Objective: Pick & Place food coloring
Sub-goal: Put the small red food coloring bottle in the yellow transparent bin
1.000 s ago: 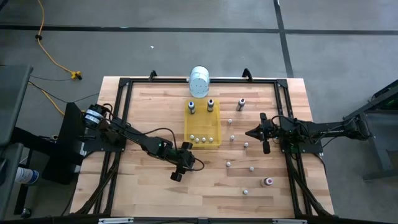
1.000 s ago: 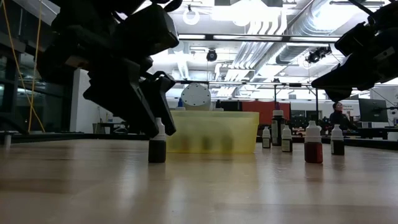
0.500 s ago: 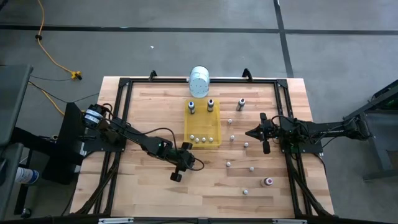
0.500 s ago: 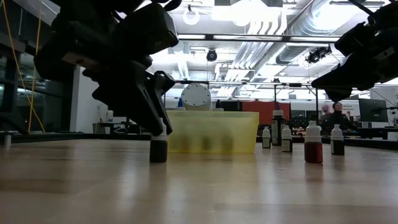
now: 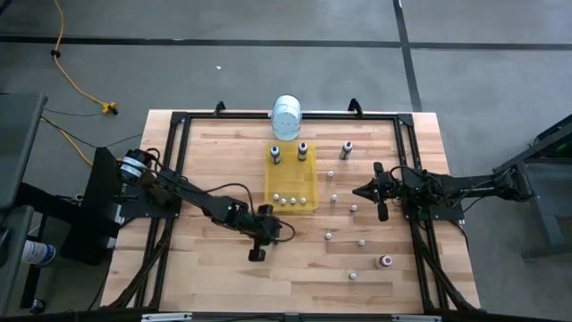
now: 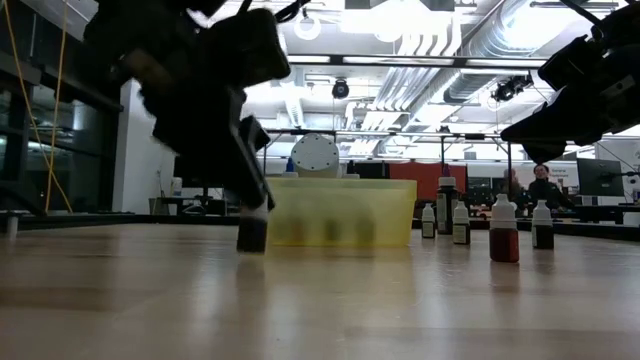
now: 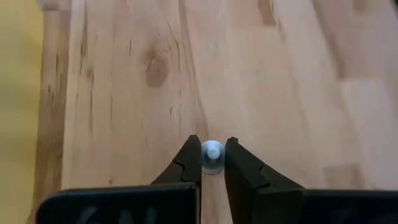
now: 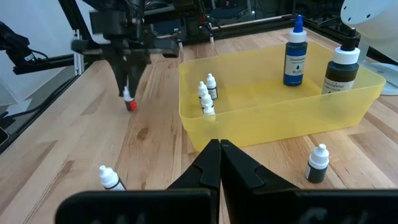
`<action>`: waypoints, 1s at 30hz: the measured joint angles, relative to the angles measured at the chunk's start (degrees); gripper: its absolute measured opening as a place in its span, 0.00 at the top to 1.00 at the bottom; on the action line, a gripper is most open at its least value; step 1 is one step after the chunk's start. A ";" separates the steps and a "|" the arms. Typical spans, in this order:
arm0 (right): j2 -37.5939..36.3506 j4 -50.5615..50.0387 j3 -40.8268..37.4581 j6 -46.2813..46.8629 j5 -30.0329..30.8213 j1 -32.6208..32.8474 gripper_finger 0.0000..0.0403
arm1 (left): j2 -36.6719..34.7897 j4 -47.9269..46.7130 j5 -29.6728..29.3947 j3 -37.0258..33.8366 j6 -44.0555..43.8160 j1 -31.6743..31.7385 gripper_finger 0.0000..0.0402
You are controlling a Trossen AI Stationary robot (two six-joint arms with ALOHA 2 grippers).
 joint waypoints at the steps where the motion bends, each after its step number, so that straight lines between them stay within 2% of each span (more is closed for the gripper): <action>1: 0.00 0.00 0.00 0.00 0.00 0.00 1.00 | -0.41 -0.82 -0.05 0.65 -1.69 0.00 0.94; 6: 0.00 0.00 0.00 0.00 0.00 0.00 1.00 | -3.38 -6.08 -3.35 3.85 -11.84 0.00 0.94; 14: 0.00 0.00 0.00 0.00 0.00 0.00 1.00 | -8.14 -19.57 -10.26 10.92 -27.73 0.00 0.94; 22: 0.00 -0.02 0.00 0.00 0.00 0.00 1.00 | -8.74 -33.41 -15.92 22.51 -30.73 1.20 0.94; 25: -0.01 -0.02 0.00 -0.01 0.00 0.00 1.00 | -8.66 -38.37 -19.99 26.75 -31.09 2.58 0.94; 30: 0.00 -0.02 0.00 0.00 -0.01 0.00 1.00 | -8.50 -41.59 -26.59 29.27 -31.27 5.51 0.94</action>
